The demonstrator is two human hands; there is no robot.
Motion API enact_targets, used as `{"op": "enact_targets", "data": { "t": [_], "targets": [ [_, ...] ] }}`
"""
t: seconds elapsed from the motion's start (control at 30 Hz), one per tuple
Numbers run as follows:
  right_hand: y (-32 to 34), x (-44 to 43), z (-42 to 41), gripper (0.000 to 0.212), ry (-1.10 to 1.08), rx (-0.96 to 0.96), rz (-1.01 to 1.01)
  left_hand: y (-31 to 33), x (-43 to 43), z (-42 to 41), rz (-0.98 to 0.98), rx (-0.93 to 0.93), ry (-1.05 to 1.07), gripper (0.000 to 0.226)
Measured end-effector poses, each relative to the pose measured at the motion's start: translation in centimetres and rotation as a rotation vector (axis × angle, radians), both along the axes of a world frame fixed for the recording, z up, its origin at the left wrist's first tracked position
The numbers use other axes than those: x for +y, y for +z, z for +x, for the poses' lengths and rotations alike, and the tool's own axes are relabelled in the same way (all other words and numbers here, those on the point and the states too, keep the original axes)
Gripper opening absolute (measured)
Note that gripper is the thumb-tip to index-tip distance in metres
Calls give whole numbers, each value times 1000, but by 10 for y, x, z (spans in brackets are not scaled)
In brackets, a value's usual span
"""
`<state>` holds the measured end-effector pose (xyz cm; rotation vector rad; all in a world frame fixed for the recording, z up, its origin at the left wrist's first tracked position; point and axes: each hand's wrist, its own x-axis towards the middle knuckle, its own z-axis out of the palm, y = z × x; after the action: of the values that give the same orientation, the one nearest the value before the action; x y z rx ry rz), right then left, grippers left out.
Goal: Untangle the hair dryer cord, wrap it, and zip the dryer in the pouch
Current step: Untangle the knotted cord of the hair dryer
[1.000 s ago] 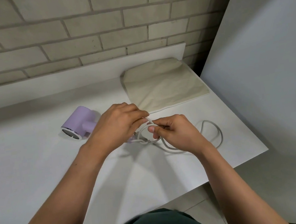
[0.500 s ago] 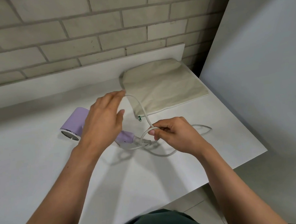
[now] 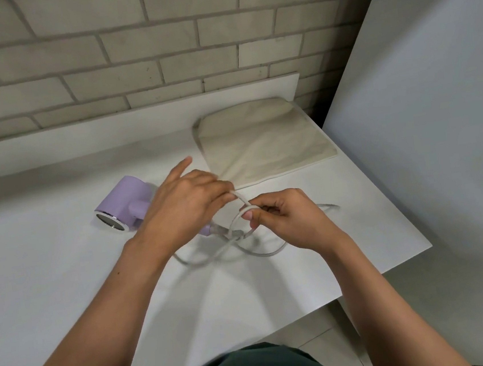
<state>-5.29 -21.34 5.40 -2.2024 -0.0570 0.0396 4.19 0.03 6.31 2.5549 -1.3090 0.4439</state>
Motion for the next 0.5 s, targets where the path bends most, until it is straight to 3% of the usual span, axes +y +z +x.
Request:
{"op": "enact_targets", "data": {
  "t": [0.17,0.3,0.4,0.5],
  "targets": [
    [-4,-16,-1,18,-16,21,23,26,20,-3,-285,84,389,26],
    [-6,-20,-1,16,-26,13,17,23,33,4,-49,306,573,33],
    [-7,-17,0,16,7,13,-5,12,31,0,50,415,533,30],
    [-7,-15,1,17,35,16,-27,8,25,-3,-44,396,359,63]
  ]
}}
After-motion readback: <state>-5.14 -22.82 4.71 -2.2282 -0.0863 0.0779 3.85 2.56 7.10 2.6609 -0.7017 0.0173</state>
